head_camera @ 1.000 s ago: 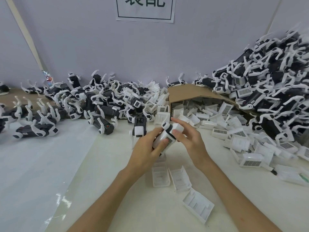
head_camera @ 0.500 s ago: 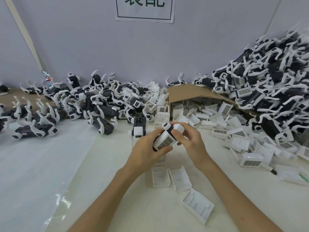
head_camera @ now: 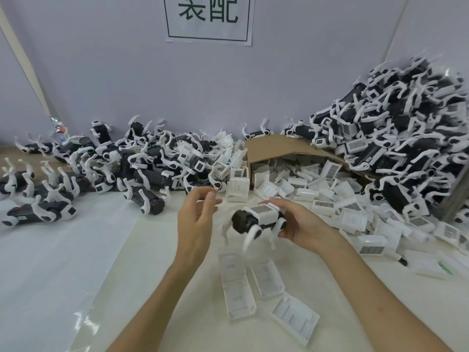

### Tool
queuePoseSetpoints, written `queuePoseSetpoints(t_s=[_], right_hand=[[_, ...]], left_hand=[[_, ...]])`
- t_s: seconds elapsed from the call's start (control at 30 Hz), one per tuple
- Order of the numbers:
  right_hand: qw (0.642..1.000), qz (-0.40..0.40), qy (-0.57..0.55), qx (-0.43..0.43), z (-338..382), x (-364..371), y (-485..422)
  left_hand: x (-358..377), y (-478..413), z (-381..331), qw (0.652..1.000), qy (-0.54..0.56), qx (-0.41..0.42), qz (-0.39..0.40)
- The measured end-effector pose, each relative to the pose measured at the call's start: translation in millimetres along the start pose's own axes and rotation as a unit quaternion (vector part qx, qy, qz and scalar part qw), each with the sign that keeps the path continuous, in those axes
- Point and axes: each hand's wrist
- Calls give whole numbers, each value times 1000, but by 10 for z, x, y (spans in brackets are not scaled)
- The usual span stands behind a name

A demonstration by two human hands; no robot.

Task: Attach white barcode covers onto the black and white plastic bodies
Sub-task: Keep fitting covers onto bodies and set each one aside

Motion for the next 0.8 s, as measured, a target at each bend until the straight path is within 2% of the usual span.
queuePoseSetpoints(t_s=[0.07, 0.13, 0.2, 0.23, 0.27, 0.33, 0.37, 0.43, 0.5, 0.57, 0.63, 0.7, 0.77, 0.8], right_hand=[[996, 21, 77, -25, 266, -80, 24], [996, 8, 62, -70, 703, -166, 36], [985, -75, -57, -142, 1285, -319, 47], [966, -145, -104, -187, 1618, -403, 71], [942, -182, -168, -227, 1930, -470, 103], [905, -182, -306, -232, 2387, -638, 58], [910, -200, -287, -221, 2500, -687, 24], [928, -276, -112, -224, 2425, -615, 13], [919, -293, -5, -263, 2019, -498, -34], [918, -278, 64, -277, 1411, -318, -33], [930, -236, 140, -245, 780, -140, -22], [940, -106, 232, -228, 268, 74, 33], [903, 67, 359, -225, -98, 266, 95], [879, 123, 401, -226, -233, 330, 119]], left_hand=[[-4, -12, 5, 999, 8, 1, -33], [-12, -20, 23, 999, 10, 2, -44], [-11, -22, 24, 999, 8, 8, -45], [-7, -21, 18, 999, 6, 12, -45], [-1, -16, 18, 999, 3, 14, -46], [13, 5, 33, 999, -7, 10, -45], [17, 11, 36, 999, -15, 7, -43], [18, 15, 35, 999, -33, 12, -35], [21, 28, 14, 997, -55, 47, -40], [23, 53, -1, 984, -107, 123, -76], [6, 48, -5, 955, -184, 190, -135], [-30, -10, 31, 942, -254, 162, -147], [-93, -83, 119, 944, -309, 82, -83], [-115, -106, 156, 944, -323, 42, -48]])
Point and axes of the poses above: each hand's wrist, its own y-axis away from the middle knuckle, its own x-axis out of the palm, z = x × y, and after that the axes turned 14 degrees about -z, right-handed
